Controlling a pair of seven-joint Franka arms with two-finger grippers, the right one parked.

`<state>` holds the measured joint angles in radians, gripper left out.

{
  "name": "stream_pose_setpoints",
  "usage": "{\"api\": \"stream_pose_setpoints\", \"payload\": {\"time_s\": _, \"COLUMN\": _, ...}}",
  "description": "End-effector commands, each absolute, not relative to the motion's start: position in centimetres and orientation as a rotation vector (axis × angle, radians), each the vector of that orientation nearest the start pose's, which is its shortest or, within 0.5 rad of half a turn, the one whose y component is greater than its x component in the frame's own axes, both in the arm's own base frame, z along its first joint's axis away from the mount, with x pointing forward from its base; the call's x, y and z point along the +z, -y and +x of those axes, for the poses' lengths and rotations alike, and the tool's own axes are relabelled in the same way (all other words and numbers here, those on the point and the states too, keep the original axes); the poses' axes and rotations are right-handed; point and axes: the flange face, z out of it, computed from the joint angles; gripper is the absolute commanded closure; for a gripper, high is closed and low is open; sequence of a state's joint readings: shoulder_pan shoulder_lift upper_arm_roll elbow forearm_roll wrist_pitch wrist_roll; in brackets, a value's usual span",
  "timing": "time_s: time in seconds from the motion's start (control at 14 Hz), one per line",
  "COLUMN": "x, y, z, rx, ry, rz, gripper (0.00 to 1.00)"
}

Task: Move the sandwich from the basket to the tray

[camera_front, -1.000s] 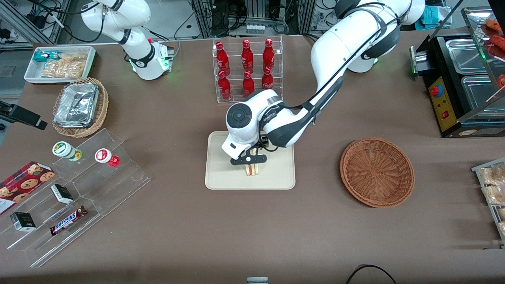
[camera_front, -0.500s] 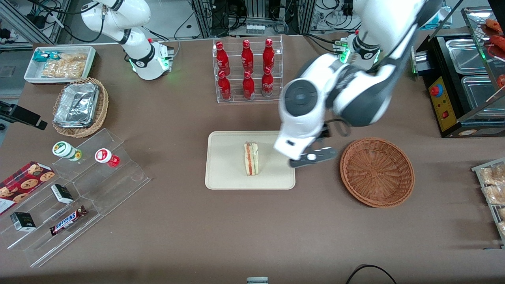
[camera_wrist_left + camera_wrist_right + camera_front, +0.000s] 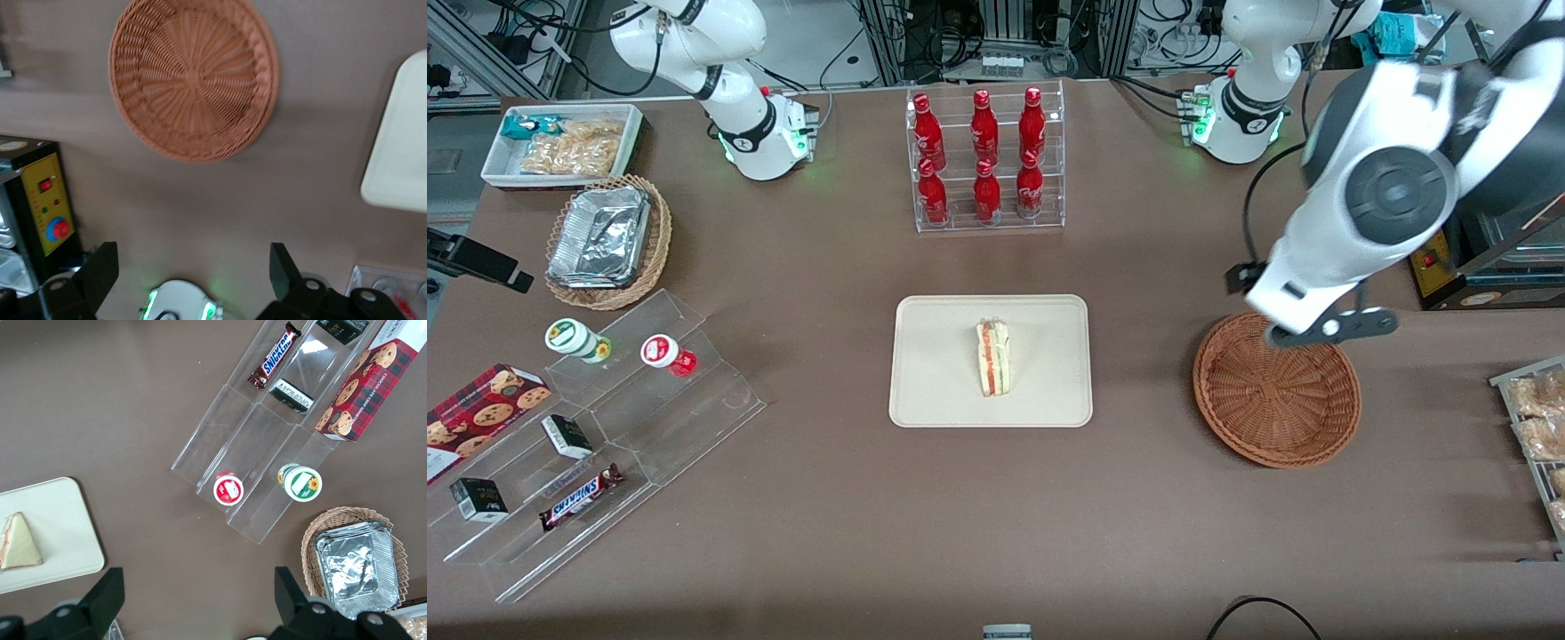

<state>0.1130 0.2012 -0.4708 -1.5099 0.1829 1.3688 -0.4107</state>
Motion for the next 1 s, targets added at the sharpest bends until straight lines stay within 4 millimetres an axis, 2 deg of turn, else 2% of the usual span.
{"api": "stream_pose_setpoints", "payload": {"time_s": 0.0, "x": 55.6, "y": 11.2, "z": 54.0, "rx": 0.434, "ry": 0.105, "rz": -2.995, "gripper": 0.0}}
{"api": "stream_pose_setpoints", "payload": {"time_s": 0.21, "x": 56.9, "y": 8.5, "z": 54.4, "rx": 0.42, "ry": 0.044, "rz": -3.031, "gripper": 0.0}}
{"api": "stream_pose_setpoints", "payload": {"time_s": 0.29, "x": 57.3, "y": 8.3, "z": 54.3, "rx": 0.399, "ry": 0.048, "rz": -3.027, "gripper": 0.0}}
{"api": "stream_pose_setpoints", "payload": {"time_s": 0.43, "x": 57.8, "y": 8.9, "z": 54.3, "rx": 0.377, "ry": 0.037, "rz": -3.025, "gripper": 0.0}}
{"api": "stream_pose_setpoints", "payload": {"time_s": 0.5, "x": 58.2, "y": 9.8, "z": 54.2, "rx": 0.363, "ry": 0.012, "rz": -3.029, "gripper": 0.0}}
{"api": "stream_pose_setpoints", "payload": {"time_s": 0.64, "x": 60.5, "y": 11.1, "z": 54.5, "rx": 0.291, "ry": -0.022, "rz": -3.049, "gripper": 0.0}}
{"api": "stream_pose_setpoints", "payload": {"time_s": 0.79, "x": 60.9, "y": 12.9, "z": 54.1, "rx": 0.282, "ry": -0.063, "rz": -3.056, "gripper": 0.0}}
{"api": "stream_pose_setpoints", "payload": {"time_s": 0.93, "x": 61.7, "y": 12.9, "z": 53.6, "rx": 0.29, "ry": -0.064, "rz": -3.055, "gripper": 0.0}}
